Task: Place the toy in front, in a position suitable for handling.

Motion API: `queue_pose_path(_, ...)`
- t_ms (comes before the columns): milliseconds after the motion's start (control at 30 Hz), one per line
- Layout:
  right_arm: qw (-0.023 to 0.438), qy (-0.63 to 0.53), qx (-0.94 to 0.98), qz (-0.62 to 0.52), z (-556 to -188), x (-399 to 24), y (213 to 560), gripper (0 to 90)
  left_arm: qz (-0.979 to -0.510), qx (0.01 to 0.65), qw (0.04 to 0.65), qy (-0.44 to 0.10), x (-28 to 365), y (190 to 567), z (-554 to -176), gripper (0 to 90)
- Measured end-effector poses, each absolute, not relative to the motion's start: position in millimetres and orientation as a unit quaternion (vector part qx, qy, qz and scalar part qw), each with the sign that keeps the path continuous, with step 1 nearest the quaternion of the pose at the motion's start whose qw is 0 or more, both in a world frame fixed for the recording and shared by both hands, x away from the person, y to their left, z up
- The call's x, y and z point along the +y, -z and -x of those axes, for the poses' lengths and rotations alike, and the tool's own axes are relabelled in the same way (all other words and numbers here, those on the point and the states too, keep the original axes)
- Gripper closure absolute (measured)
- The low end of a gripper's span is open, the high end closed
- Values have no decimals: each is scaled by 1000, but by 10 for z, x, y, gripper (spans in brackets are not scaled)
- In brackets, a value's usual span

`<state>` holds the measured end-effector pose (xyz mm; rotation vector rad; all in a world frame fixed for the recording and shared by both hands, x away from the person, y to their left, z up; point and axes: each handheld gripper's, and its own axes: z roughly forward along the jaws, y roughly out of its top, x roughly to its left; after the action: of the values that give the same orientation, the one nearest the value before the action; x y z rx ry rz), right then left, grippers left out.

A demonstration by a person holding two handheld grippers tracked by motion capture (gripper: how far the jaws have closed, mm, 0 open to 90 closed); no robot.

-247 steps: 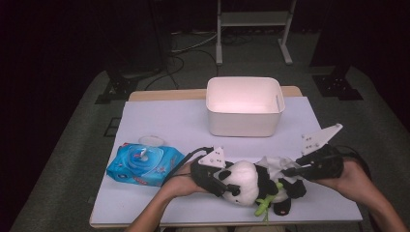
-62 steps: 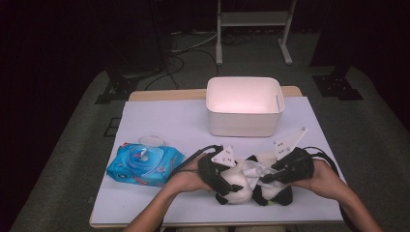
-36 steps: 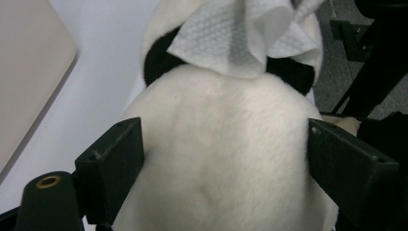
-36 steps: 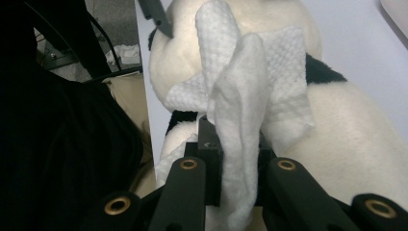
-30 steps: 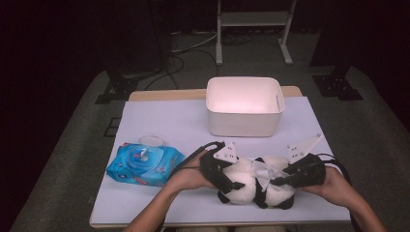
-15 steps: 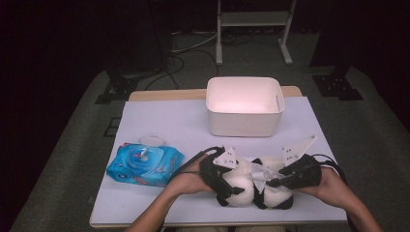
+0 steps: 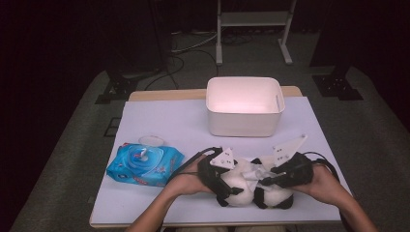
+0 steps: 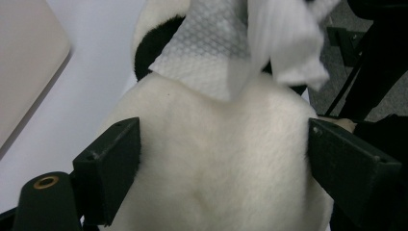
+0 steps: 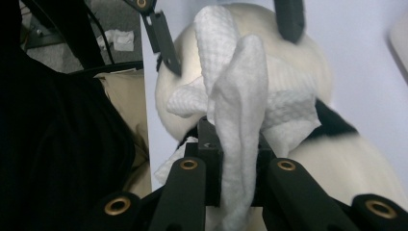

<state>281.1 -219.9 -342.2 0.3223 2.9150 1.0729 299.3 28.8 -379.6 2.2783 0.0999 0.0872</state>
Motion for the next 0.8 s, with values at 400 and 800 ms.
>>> queue_pose_path(400, 13, -368, 917, -153, -2632, -2763, 3453, 816, -904, 41, 425, -35, 348, 3726, -3022, 140)
queue_pose_path(800, 21, -360, 921, -146, -2688, -2719, 3368, 808, -901, 45, 430, -44, 363, 3743, -3035, 159)
